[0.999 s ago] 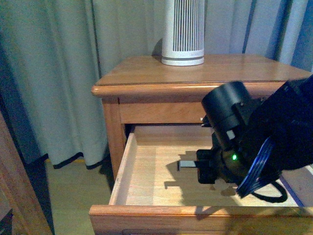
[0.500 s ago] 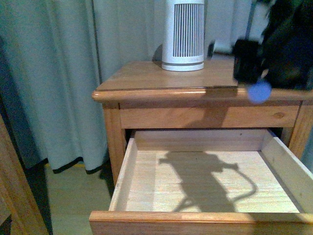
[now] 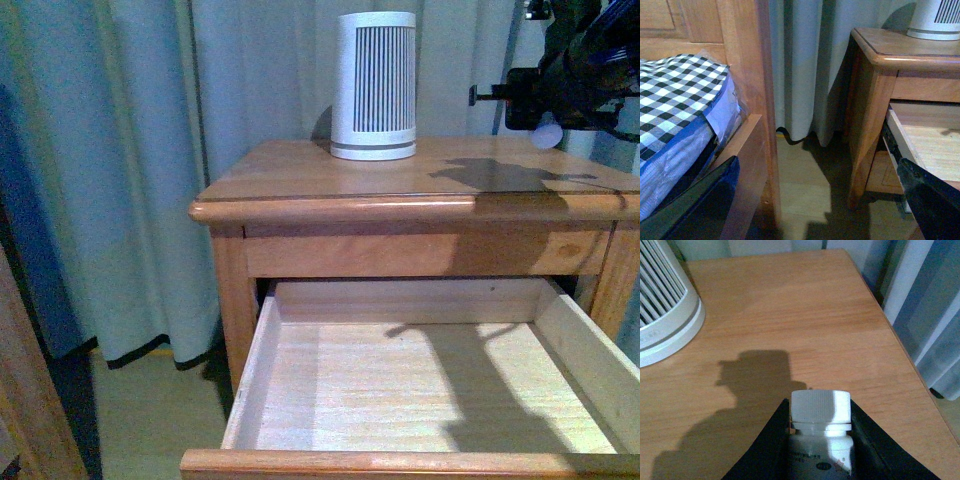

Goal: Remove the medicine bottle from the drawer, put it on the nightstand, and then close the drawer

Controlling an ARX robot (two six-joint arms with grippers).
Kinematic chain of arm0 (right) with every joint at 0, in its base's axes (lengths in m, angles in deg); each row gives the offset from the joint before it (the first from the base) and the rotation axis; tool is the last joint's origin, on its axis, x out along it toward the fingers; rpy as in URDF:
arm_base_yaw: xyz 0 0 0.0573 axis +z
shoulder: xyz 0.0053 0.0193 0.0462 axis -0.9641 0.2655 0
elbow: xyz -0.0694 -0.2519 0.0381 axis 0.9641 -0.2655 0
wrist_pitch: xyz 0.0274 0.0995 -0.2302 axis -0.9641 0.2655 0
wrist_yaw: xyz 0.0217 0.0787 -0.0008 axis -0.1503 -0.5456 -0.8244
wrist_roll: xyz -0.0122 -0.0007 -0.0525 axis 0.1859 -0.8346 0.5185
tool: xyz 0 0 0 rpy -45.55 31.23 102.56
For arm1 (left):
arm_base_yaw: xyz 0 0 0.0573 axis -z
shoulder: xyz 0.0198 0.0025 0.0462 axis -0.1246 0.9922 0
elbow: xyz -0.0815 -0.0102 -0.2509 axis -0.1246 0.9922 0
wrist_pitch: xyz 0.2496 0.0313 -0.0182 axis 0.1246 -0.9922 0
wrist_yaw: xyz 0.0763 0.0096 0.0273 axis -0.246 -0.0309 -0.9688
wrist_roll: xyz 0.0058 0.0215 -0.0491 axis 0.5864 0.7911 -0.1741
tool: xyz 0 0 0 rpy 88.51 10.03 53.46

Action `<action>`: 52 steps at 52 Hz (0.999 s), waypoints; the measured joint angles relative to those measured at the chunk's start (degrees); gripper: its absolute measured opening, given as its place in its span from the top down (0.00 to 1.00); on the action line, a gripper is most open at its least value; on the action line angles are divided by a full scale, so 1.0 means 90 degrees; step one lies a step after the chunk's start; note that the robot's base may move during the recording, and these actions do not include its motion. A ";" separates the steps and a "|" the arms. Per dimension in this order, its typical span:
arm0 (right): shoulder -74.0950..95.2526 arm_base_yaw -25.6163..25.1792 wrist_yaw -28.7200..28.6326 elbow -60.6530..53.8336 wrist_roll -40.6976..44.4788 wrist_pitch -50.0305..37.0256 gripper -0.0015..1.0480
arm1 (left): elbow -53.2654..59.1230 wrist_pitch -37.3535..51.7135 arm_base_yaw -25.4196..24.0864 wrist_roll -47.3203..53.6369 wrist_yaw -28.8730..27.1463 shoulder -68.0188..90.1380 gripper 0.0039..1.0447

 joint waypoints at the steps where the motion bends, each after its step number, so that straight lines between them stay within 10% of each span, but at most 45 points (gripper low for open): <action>1: 0.0070 0.0000 0.0066 0.0056 0.0007 0.0002 0.72 | 0.0000 0.0000 0.0000 0.0000 0.0000 0.0000 0.06; 22: -0.0002 -0.0002 -0.0158 -0.0049 -0.0168 -0.0323 0.06 | 0.0000 0.0002 0.0000 0.0000 0.0000 0.0000 0.06; 52: -0.6958 -0.1003 -0.1265 -0.6948 0.0216 -0.1222 0.07 | 0.0000 0.0000 0.0000 0.0000 0.0000 0.0000 0.06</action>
